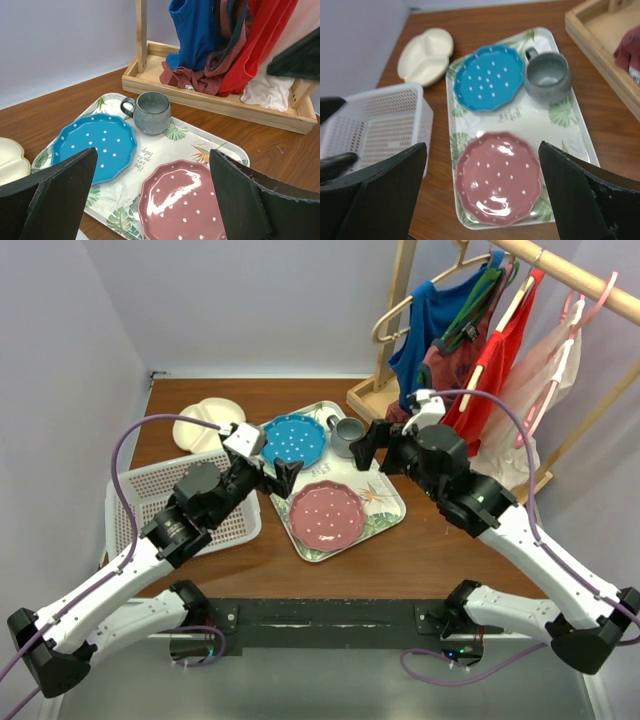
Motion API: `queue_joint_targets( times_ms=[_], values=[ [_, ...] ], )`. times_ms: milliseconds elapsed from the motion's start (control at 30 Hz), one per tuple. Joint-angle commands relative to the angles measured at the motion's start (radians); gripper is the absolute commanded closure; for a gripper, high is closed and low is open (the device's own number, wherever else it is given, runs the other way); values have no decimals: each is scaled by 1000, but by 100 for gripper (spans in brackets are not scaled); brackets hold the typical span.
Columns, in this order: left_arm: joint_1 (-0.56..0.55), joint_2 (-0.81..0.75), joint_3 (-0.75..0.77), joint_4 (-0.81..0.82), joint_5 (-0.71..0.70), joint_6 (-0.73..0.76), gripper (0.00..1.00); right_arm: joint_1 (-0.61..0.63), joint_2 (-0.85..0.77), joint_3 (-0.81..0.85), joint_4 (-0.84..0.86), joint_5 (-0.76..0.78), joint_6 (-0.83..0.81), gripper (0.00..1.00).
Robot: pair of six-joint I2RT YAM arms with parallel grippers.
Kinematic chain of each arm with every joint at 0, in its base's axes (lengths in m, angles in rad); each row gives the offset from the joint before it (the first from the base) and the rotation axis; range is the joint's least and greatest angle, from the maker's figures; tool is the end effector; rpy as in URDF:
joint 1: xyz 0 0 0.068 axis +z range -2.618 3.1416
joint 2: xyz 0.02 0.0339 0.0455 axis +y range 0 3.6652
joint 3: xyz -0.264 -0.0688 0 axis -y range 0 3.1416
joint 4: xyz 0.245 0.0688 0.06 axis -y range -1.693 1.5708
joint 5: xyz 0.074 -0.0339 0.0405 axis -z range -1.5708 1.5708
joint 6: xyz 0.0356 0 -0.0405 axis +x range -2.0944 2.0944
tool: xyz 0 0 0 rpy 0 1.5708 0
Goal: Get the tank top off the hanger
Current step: Pick up the hanger from the clothesline.
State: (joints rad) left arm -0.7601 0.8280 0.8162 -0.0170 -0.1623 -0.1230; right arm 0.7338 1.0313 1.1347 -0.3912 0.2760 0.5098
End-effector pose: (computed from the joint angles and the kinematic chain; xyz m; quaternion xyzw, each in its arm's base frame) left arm 0.1462 -0.1310 0.3619 0.1702 0.6966 -0.2443 0.6528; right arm 0.1741 0.1439 0.3942 -0.0069 0.7978 0.2557 0.5460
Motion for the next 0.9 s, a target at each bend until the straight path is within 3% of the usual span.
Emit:
queue_joint_targets(
  times_ms=[0,100,300,433,500,600,633,700,833,867],
  values=[
    [1,-7,38,48,27,-26,0,3,-39,190,-1,93,-66,2],
    [1,22,112,34,145,-39,0,4,-98,247,-5,181,-97,5],
    [1,103,156,19,146,6,0,4,-162,371,-11,403,-174,11],
    [1,63,81,49,113,2,0,3,-96,483,-8,647,-354,13],
    [1,36,32,72,113,-1,0,3,-39,513,20,845,-433,15],
    [-1,14,25,42,109,8,0,1,15,440,295,1075,-740,19],
    [-1,11,18,42,98,9,0,-4,32,413,525,1115,-940,20],
    [-5,3,12,43,93,11,0,-68,67,399,649,1146,-1017,24],
    [-10,6,20,35,116,16,0,-235,240,598,170,1118,-692,26],
    [-11,6,26,25,115,17,0,-255,262,629,148,1117,-685,27]
  ],
)
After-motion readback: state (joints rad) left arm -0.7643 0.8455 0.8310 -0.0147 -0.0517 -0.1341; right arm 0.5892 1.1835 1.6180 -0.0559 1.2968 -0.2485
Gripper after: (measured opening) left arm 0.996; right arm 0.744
